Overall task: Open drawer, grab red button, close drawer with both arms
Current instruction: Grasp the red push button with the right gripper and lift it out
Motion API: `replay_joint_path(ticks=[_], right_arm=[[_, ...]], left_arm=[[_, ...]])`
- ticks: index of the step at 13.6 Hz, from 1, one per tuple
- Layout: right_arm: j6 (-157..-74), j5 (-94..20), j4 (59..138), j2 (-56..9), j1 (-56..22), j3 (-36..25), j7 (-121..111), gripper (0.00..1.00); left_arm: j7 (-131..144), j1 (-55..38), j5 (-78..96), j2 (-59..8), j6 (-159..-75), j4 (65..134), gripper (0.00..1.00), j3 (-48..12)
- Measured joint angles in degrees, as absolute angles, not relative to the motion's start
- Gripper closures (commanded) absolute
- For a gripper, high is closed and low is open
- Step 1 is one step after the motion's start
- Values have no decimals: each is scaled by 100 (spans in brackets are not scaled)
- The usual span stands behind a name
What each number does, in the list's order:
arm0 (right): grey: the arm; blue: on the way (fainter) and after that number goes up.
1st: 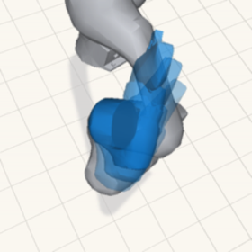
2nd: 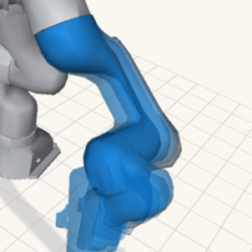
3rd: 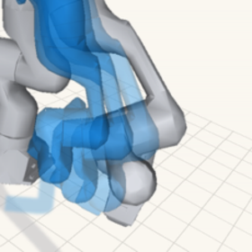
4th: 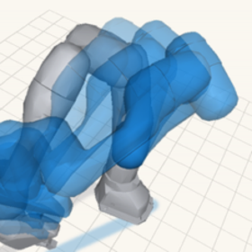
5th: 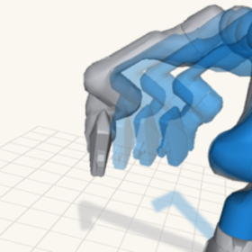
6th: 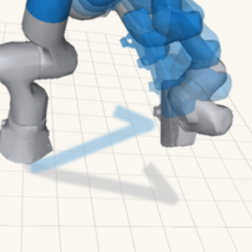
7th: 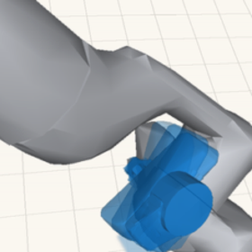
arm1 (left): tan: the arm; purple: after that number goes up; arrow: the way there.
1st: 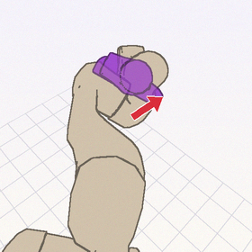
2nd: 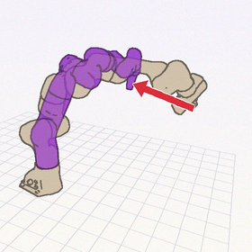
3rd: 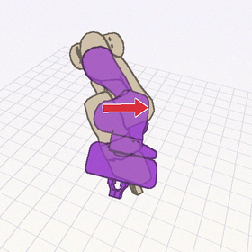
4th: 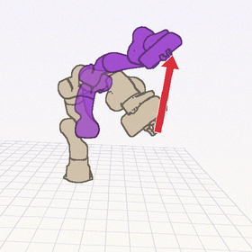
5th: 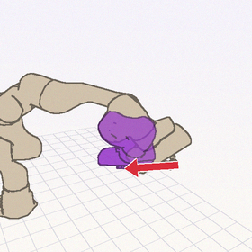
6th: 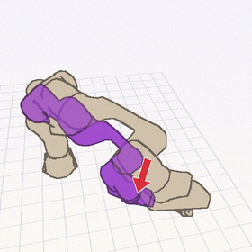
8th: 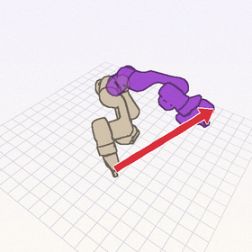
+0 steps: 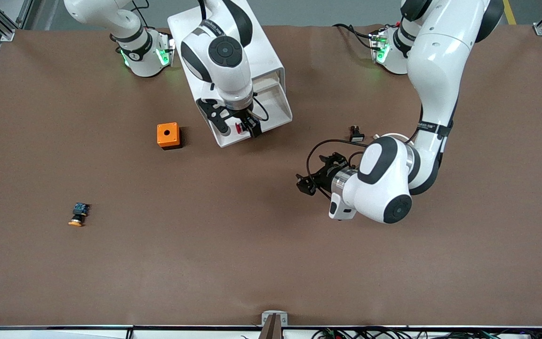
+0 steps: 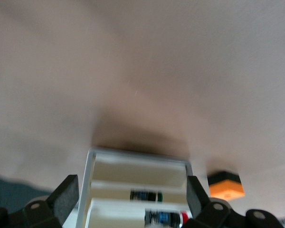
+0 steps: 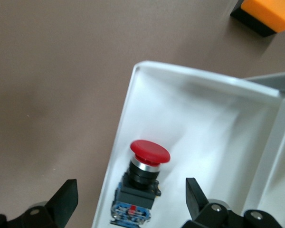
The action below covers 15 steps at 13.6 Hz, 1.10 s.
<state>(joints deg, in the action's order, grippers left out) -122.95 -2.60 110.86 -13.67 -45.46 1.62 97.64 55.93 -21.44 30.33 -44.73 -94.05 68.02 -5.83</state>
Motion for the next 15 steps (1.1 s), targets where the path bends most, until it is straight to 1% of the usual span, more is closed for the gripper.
replay_joint_path(ticks=[2,3,4,6,7,9,10,12,15], right_arm=[[-12316,-260,11145,-1368,-4629,161,9766,0],[-12317,-260,11159,-1368,-4655,161,9768,3],[-12320,-260,11165,-1368,-4667,161,9769,14],[-12327,-260,11167,-1368,-4669,159,9769,32],[-12327,-260,11169,-1368,-4669,158,9769,38],[-12330,-260,11173,-1371,-4669,157,9770,41],[-12340,-260,11179,-1381,-4669,155,9771,48],[-12400,-260,11194,-1411,-4669,153,9771,66],[-12413,-260,11195,-1416,-4669,152,9773,100]], left_arm=[[5526,-2316,2570,-4443,-9858,6803,0,-587],[5522,-2400,2386,-4434,-10092,6802,0,-588],[5517,-2471,2217,-4416,-10289,6800,0,-589],[5516,-2605,1829,-4333,-10609,6800,0,-591],[5516,-2676,1621,-4279,-10767,6801,0,-591],[5516,-2786,1387,-4157,-11150,6805,0,-592],[5516,-2820,1351,-4101,-11261,6810,0,-591],[5516,-2874,1250,-4038,-11310,6828,0,-591],[5517,-2947,1092,-4020,-11344,6838,0,-591]])
